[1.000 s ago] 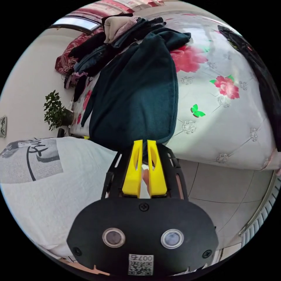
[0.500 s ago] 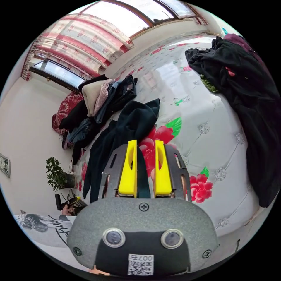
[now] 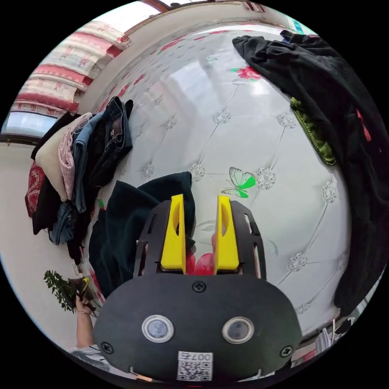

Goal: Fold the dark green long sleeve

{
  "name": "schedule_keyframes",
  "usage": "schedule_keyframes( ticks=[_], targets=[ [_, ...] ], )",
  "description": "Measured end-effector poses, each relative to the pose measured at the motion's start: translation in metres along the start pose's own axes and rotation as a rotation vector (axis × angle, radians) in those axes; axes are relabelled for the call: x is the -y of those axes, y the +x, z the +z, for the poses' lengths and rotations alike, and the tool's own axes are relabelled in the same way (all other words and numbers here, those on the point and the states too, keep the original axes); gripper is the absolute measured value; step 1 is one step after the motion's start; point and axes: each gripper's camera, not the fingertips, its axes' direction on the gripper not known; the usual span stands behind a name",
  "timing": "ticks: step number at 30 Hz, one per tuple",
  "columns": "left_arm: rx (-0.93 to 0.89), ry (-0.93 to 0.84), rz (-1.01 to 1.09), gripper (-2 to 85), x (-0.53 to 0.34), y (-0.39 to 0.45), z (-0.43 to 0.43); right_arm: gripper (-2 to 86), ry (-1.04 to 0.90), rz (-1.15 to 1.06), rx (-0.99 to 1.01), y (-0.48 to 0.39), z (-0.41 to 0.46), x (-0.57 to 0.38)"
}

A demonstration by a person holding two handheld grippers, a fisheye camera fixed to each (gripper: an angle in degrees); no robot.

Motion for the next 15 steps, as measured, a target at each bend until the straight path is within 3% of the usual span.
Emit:
schedule_keyframes(
  ticks=[5,6,8,12,15],
  targets=[
    [0.079,-0.079,0.023,5.9,0.052,0.016,0.051,0.5,0.003,-0.160,-0.018,-0.024,-0.004,0.002],
    [0.129,-0.155,0.018,3.3,0.058,0.019,0.070,0.3,0.056,-0.188,-0.011,-0.024,-0.027,-0.002],
    [0.231,-0.122,0.078,0.2,0.060,0.027,0.070,0.2,0.181,-0.195,-0.010,-0.016,-0.077,-0.014],
    [0.326,-0.168,0.145,-0.7,0.066,0.020,0.061,0.6,0.503,-0.065,-0.252,0.044,-0.213,-0.064],
    [0.344,-0.153,0.086,-0.6,0.062,-0.010,0.042,1.7,0.459,0.094,-0.386,0.100,-0.248,-0.086]
  ],
)
